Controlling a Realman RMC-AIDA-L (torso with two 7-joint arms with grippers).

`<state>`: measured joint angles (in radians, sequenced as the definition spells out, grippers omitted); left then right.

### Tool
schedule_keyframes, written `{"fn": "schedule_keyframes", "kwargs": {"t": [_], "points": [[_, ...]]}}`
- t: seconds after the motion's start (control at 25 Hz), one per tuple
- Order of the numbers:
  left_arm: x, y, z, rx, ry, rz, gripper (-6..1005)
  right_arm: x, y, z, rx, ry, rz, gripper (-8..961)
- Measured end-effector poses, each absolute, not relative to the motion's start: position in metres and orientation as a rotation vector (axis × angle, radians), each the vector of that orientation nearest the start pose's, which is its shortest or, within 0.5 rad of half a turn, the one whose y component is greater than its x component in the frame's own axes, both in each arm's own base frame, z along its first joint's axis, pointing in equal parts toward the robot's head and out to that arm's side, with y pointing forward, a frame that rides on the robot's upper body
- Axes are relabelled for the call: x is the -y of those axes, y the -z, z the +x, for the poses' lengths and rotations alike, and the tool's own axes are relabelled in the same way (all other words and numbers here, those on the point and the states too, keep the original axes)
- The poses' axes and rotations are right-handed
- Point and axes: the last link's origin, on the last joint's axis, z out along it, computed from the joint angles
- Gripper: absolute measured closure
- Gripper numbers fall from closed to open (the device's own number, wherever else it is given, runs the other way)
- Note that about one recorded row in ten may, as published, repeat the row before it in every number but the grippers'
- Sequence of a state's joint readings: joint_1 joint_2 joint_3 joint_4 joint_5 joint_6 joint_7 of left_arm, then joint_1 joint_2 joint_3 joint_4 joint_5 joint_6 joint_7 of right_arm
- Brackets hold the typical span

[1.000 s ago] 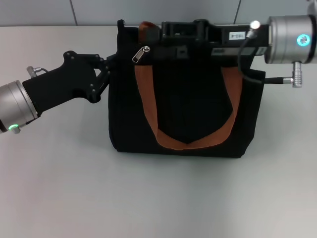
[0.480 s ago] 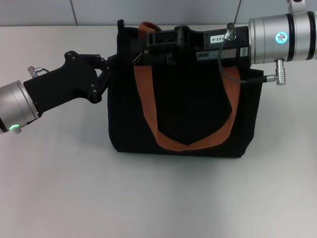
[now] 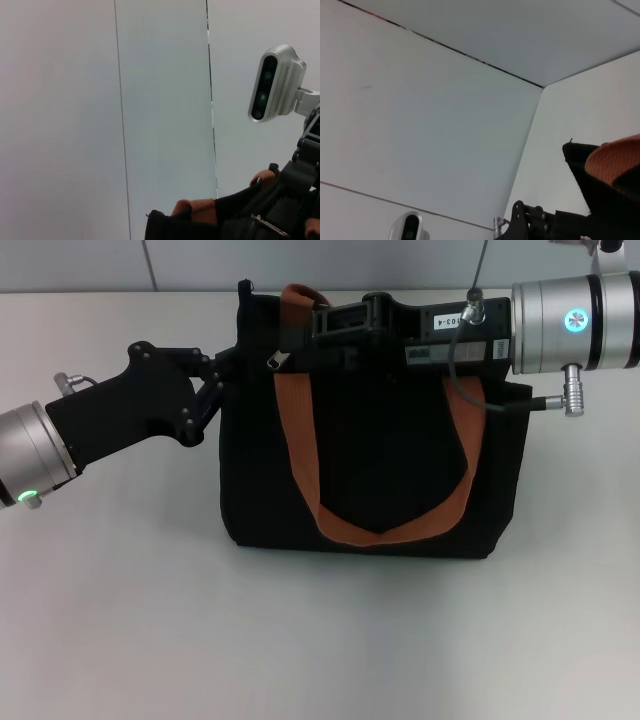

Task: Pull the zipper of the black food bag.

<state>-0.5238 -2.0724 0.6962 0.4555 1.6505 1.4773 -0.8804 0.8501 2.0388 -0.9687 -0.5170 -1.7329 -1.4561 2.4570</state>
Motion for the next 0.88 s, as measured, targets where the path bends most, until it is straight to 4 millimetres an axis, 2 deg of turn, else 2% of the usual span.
{"fn": "schedule_keyframes", "kwargs": {"t": [0.4, 0.88], "points": [[-0.3423, 0.0029, -0.2560, 0.211, 0.893, -2.431, 973, -0.3897, 0.0262, 0.1431, -1.927, -0.893, -2.565, 545], [-0.3425, 0.0029, -0.2544, 0.206, 0.900, -2.434, 975, -0.3871, 0.0314, 0.1403, -1.937, -0.905, -2.570, 604]]}}
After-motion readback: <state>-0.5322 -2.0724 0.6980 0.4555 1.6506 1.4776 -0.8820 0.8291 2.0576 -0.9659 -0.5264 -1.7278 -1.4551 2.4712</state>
